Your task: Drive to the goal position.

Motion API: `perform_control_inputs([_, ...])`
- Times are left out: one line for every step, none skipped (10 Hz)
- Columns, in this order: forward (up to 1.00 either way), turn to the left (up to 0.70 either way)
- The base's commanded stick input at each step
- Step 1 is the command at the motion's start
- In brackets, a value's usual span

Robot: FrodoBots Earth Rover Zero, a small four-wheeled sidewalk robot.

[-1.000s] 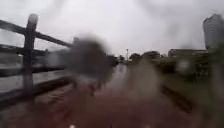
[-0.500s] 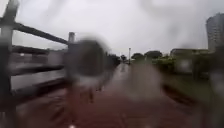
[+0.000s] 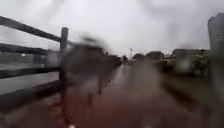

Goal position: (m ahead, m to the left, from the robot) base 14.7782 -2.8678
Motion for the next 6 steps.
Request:
perform_control_inputs([0.0,0.0])
perform_control_inputs([0.0,0.0])
perform_control_inputs([0.0,0.0])
perform_control_inputs([0.0,0.0])
perform_control_inputs([0.0,0.0])
perform_control_inputs([0.0,0.0])
